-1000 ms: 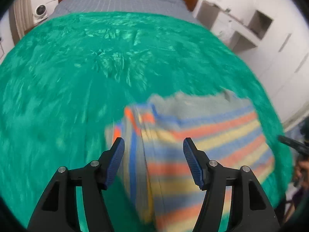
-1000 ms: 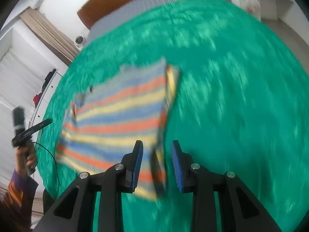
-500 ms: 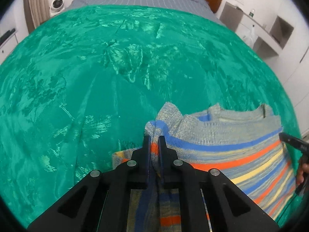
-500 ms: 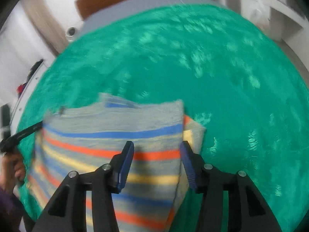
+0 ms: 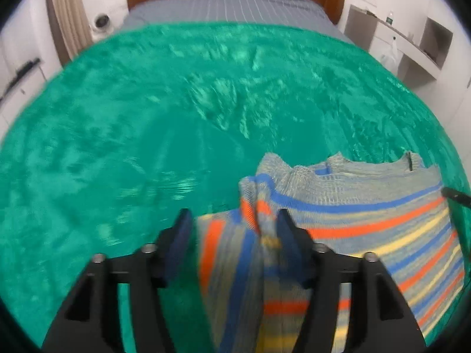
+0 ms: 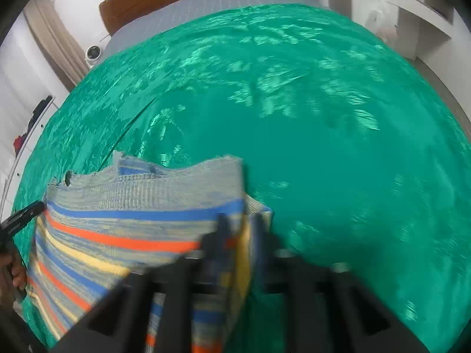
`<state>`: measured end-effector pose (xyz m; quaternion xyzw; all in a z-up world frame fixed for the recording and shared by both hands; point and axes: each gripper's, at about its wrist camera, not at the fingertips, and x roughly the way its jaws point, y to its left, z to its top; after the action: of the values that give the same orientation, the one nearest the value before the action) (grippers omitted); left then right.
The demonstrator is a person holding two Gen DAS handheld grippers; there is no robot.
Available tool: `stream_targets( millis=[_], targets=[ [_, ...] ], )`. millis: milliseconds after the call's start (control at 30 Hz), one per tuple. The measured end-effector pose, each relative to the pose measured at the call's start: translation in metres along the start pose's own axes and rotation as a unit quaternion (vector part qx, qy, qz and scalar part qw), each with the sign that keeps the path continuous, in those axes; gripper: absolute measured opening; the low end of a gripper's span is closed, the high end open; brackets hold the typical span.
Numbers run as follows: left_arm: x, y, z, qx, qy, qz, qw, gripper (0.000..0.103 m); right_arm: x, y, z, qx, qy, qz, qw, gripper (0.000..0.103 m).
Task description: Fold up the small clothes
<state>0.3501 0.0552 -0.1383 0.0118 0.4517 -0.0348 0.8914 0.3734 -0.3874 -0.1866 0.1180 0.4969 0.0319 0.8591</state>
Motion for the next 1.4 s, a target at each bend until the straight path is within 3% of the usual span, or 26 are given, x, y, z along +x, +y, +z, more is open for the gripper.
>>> stream_targets(
  millis=[133,233,300,400,500,600,667,767,800,833,867,900,933,967,1067,1200,1400],
  targets=[
    [-0.046,-0.030,-0.025,0.051,-0.031,-0.003,0.9982,0.074,-0.037,-0.019,-0.019,0.004,-0.012,0.052,0.999,0.058],
    [-0.069,-0.086,-0.054,0.122,-0.039,-0.043,0.9908,0.075,-0.058,-0.034,-0.043,0.014,-0.004,0.106,0.994,0.058],
    [-0.076,-0.135,-0.078,0.169,-0.037,-0.082,0.9815,0.075,-0.068,-0.043,-0.060,0.023,0.007,0.143,0.989,0.058],
    [-0.074,-0.210,-0.113,0.235,-0.020,-0.143,0.9611,0.074,-0.075,-0.054,-0.075,0.042,0.019,0.178,0.983,0.058],
    [-0.063,-0.275,-0.142,0.290,-0.012,-0.167,0.9422,0.073,-0.075,-0.064,-0.081,0.062,0.025,0.204,0.977,0.058],
    [-0.058,-0.312,-0.150,0.303,-0.038,-0.155,0.9395,0.071,-0.057,-0.069,-0.070,0.079,0.035,0.226,0.970,0.058],
    [-0.055,-0.323,-0.146,0.295,-0.047,-0.152,0.9421,0.070,-0.037,-0.067,-0.058,0.087,0.047,0.246,0.964,0.058],
    [-0.057,-0.335,-0.148,0.314,-0.064,-0.154,0.9349,0.047,-0.004,-0.057,-0.038,0.099,0.064,0.274,0.954,0.058],
    [-0.058,-0.338,-0.148,0.323,-0.068,-0.155,0.9313,0.035,0.008,-0.053,-0.031,0.107,0.071,0.286,0.950,0.058],
    [-0.059,-0.341,-0.152,0.332,-0.073,-0.158,0.9269,0.015,0.019,-0.048,-0.025,0.113,0.077,0.293,0.946,0.058],
    [-0.060,-0.344,-0.154,0.341,-0.075,-0.163,0.9226,0.005,0.027,-0.042,-0.019,0.113,0.081,0.298,0.944,0.058],
    [-0.061,-0.344,-0.155,0.345,-0.076,-0.166,0.9208,0.002,0.032,-0.035,-0.014,0.107,0.084,0.300,0.944,0.051],
    [-0.064,-0.338,-0.153,0.337,-0.078,-0.173,0.9222,0.001,0.035,-0.028,-0.008,0.096,0.087,0.293,0.947,0.026],
    [-0.066,-0.331,-0.149,0.321,-0.078,-0.185,0.9257,0.000,0.034,-0.024,-0.004,0.090,0.088,0.282,0.951,0.017],
    [-0.077,-0.293,-0.128,0.244,-0.074,-0.221,0.9414,0.000,0.012,-0.010,0.002,0.059,0.072,0.263,0.960,0.016],
    [-0.100,-0.228,-0.111,0.161,-0.082,-0.241,0.9537,0.000,-0.024,0.022,0.015,0.010,0.054,0.256,0.965,0.016],
    [-0.123,-0.107,-0.105,0.019,-0.086,-0.207,0.9743,0.000,-0.040,0.127,0.036,-0.066,0.048,0.279,0.957,0.015]
  ],
)
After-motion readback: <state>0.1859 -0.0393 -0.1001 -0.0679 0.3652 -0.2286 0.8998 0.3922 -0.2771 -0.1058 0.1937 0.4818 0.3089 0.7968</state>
